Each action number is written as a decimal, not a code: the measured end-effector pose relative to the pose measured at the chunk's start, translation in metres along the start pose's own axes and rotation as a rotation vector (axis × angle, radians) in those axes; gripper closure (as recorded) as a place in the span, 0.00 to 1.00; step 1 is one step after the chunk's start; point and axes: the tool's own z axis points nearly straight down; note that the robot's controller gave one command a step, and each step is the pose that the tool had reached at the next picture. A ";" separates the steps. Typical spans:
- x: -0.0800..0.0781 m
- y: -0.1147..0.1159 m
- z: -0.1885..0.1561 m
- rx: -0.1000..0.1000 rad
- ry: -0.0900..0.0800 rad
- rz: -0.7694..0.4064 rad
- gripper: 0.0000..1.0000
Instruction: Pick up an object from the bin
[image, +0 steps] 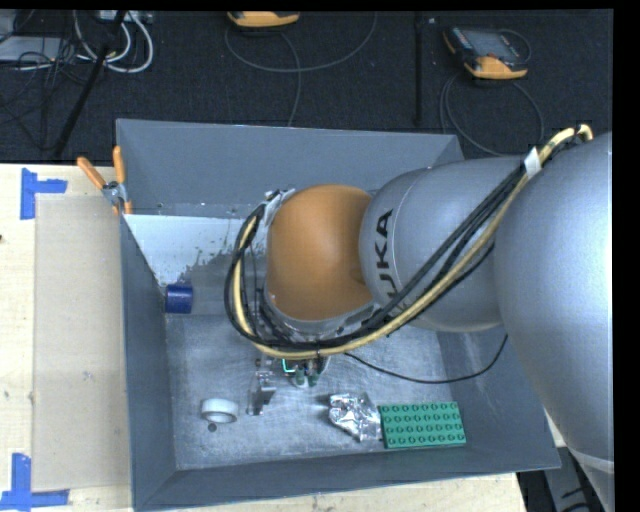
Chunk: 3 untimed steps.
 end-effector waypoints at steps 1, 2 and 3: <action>0.039 -0.105 -0.014 0.001 -0.006 -0.342 0.00; 0.018 -0.185 0.024 0.003 -0.005 -0.440 0.00; 0.048 -0.232 0.036 0.000 -0.004 -0.325 0.00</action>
Offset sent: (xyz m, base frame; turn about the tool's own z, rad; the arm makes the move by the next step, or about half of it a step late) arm -0.0380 -0.1039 0.0152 -0.3458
